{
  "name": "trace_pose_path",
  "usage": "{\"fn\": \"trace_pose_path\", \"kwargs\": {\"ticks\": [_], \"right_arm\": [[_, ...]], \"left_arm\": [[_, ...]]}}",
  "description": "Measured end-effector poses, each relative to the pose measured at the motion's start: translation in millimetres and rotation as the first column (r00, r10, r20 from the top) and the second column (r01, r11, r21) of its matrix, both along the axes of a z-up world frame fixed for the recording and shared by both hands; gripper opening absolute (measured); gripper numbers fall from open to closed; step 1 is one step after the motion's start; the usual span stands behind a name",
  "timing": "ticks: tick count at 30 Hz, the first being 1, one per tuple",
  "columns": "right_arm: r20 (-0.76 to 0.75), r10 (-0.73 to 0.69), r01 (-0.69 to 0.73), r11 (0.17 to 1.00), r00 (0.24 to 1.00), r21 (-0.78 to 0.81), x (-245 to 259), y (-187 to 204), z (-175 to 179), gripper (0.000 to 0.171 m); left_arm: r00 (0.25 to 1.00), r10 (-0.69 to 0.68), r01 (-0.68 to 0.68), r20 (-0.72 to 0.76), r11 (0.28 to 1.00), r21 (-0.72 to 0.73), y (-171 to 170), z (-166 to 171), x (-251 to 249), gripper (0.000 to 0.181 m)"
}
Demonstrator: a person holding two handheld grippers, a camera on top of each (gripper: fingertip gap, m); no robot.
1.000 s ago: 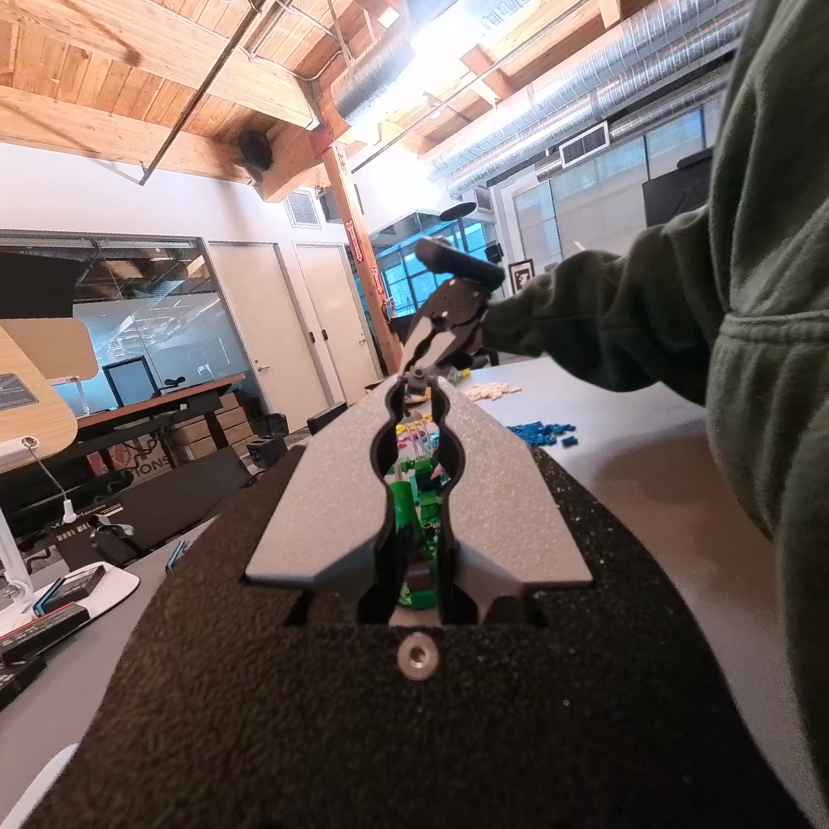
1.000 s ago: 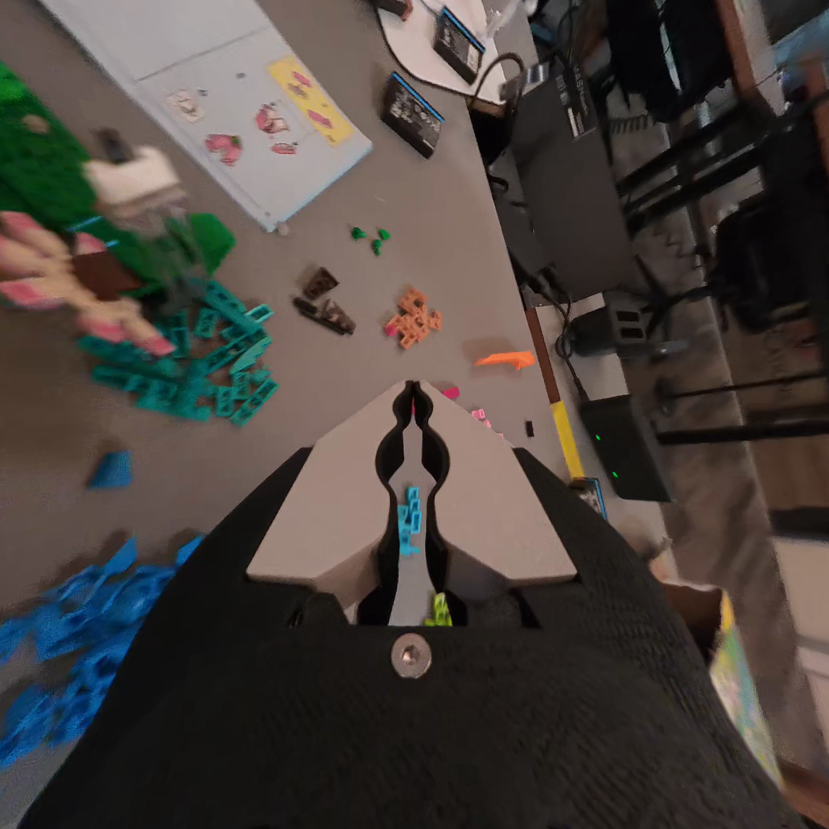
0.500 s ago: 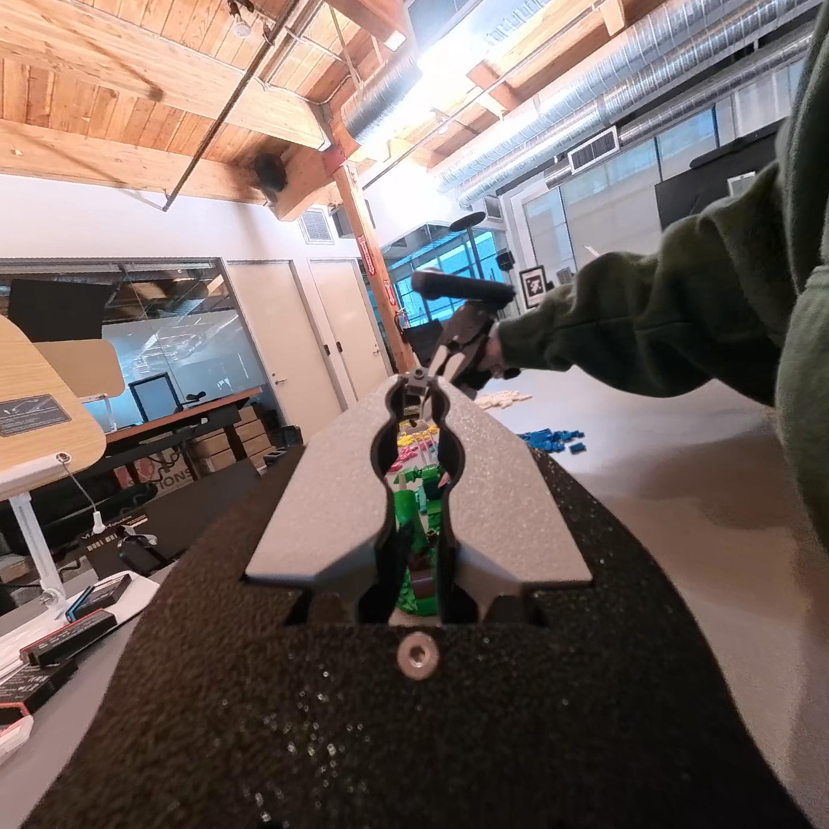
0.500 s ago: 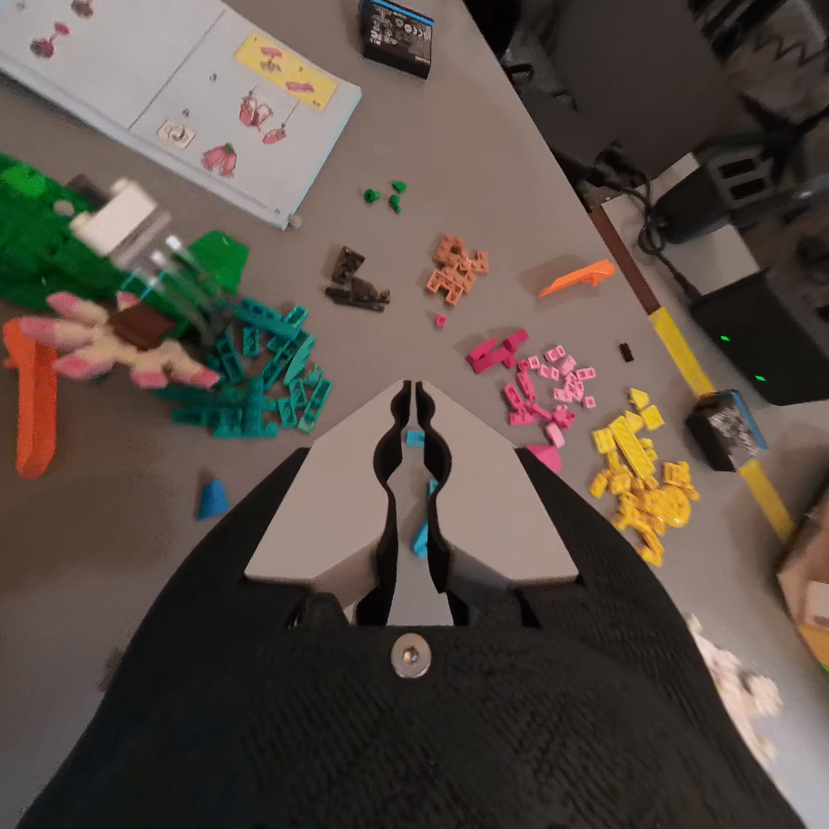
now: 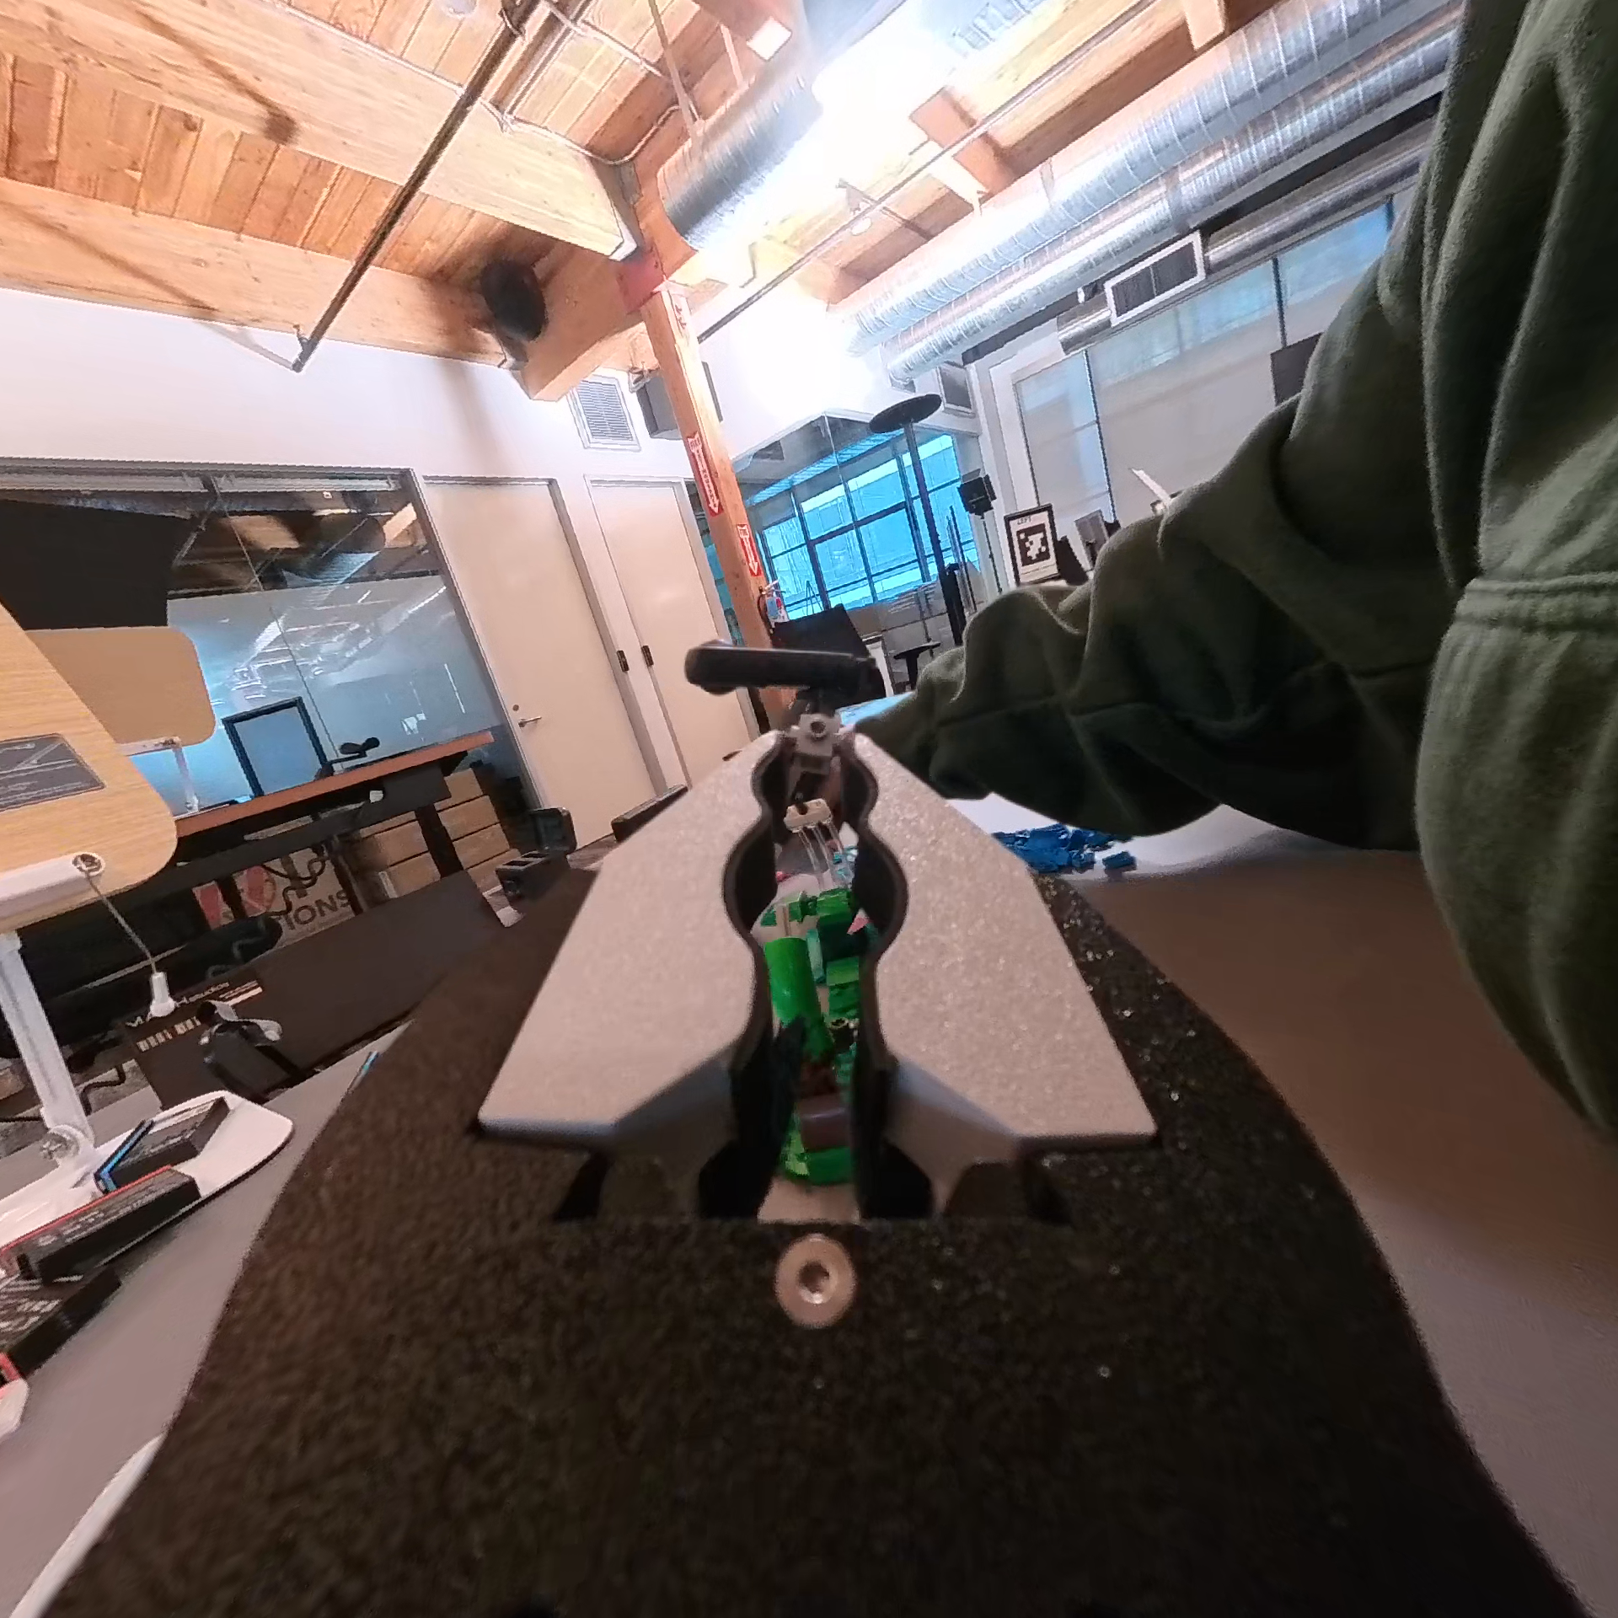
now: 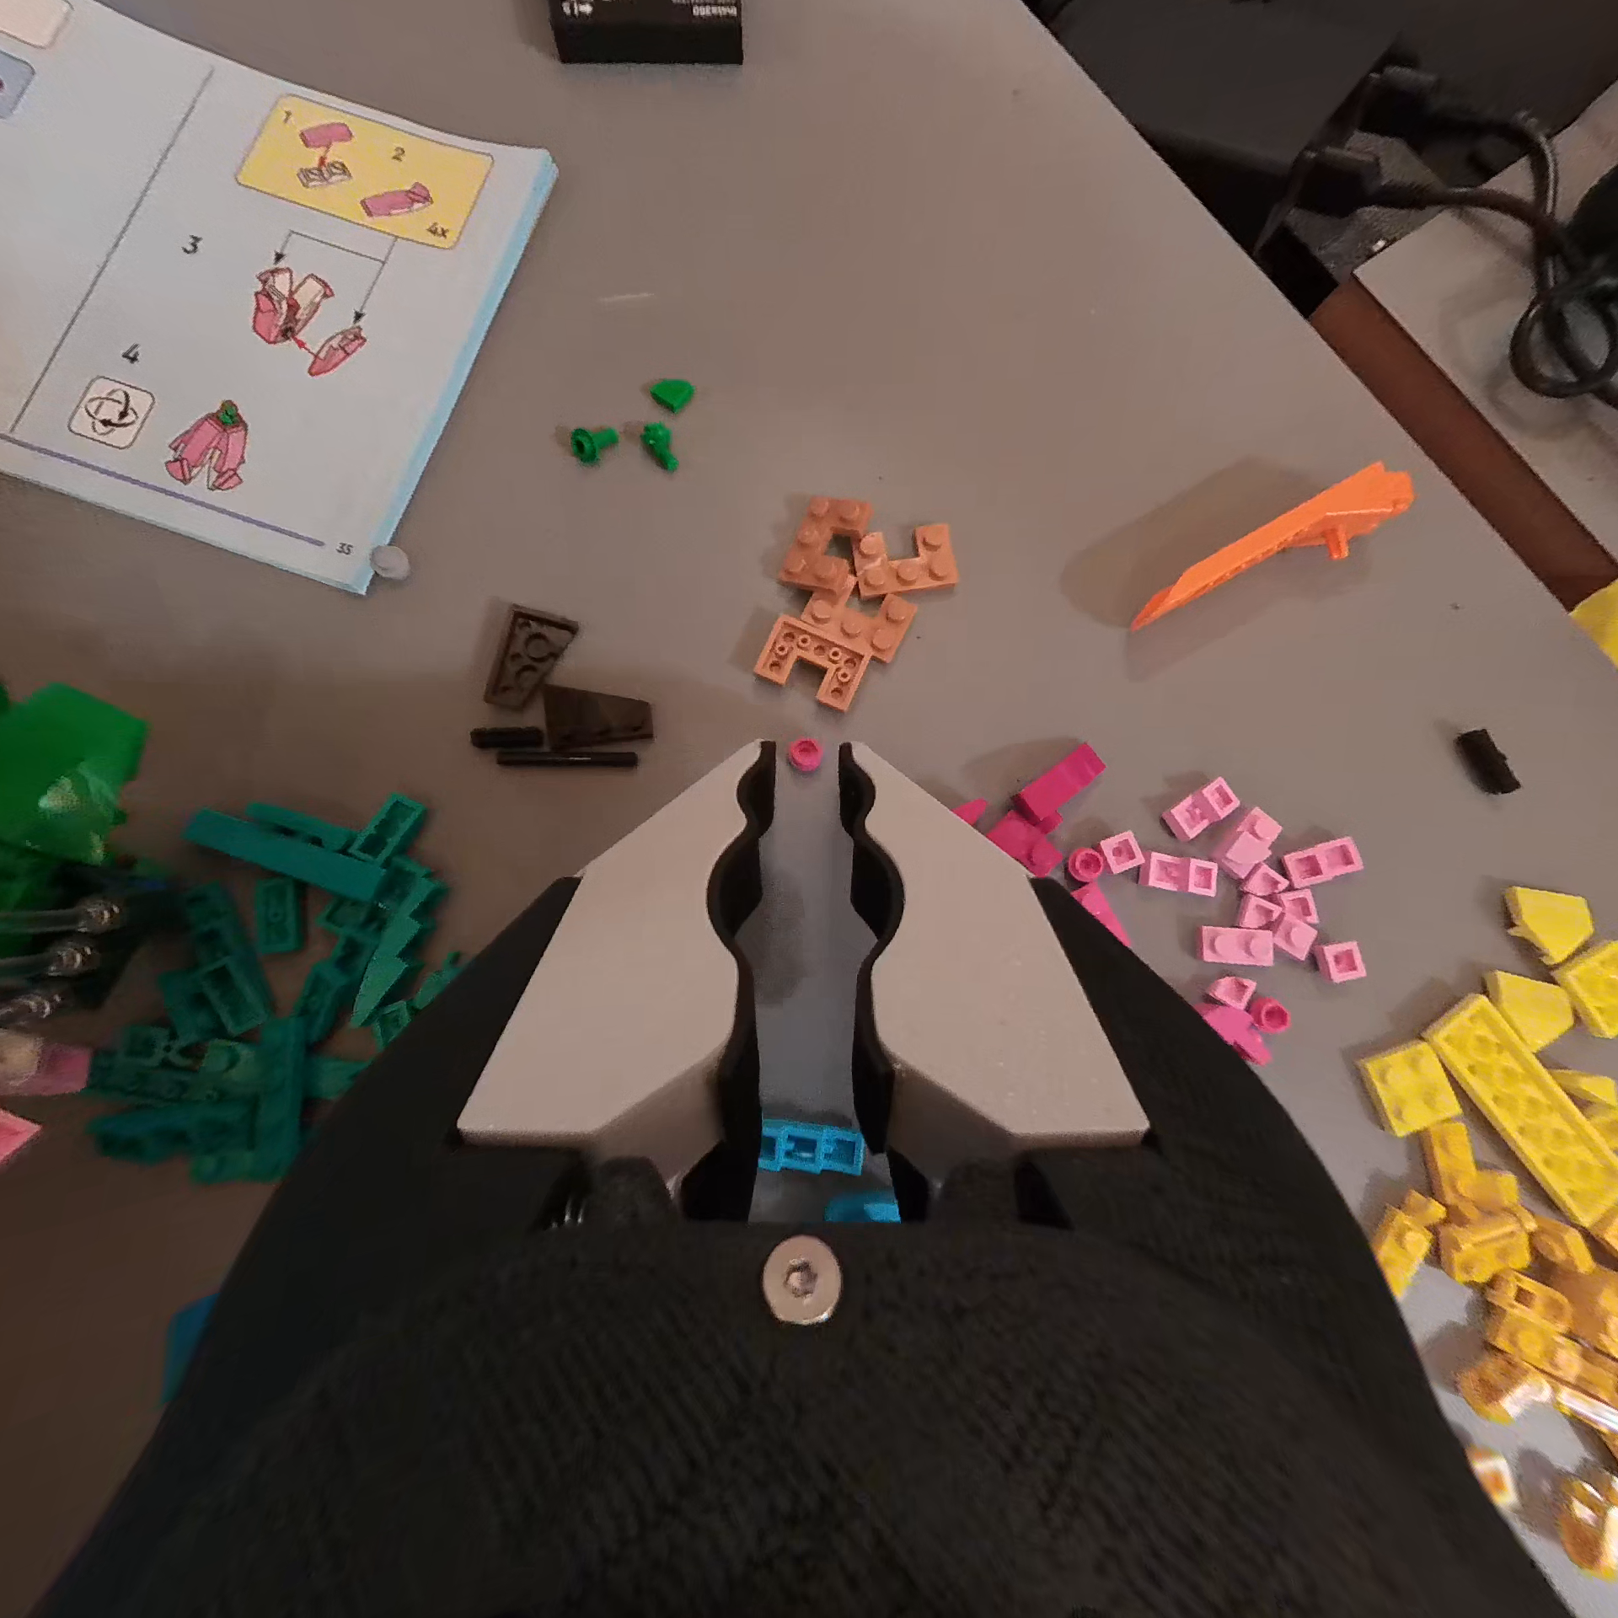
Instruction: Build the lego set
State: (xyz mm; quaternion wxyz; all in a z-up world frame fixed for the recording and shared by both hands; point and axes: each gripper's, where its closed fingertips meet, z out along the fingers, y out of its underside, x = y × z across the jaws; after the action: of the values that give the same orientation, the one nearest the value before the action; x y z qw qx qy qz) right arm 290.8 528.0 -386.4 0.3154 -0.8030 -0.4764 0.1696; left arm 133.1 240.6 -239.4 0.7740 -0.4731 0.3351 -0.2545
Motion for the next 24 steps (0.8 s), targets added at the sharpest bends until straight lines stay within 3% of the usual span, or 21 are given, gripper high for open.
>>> {"fn": "trace_pose_path", "kwargs": {"ticks": [7, 11, 16, 24], "right_arm": [[-0.018, 0.003, -0.004, 1.000, 1.000, -0.025, 0, 1, -6, 0.006], [-0.006, 0.065, -0.065, 0.997, 0.998, 0.030, 3, -18, 10, 0.006], [0.099, 0.199, -0.205, 0.977, 0.975, 0.063, 26, -90, 40, 0.006], [0.342, 0.381, -0.313, 0.919, 0.859, -0.239, 46, -228, 18, 0.006]], "left_arm": [[1.000, -0.009, 0.009, 0.006, 1.000, -0.010, 0, -1, 1, 0.008], [1.000, -0.008, 0.009, 0.011, 1.000, -0.014, 1, -1, 1, 0.008], [1.000, -0.006, 0.006, 0.023, 1.000, -0.020, 1, 0, 0, 0.008], [0.999, -0.023, 0.024, 0.024, 1.000, -0.019, -1, 0, 5, 0.008]]}}
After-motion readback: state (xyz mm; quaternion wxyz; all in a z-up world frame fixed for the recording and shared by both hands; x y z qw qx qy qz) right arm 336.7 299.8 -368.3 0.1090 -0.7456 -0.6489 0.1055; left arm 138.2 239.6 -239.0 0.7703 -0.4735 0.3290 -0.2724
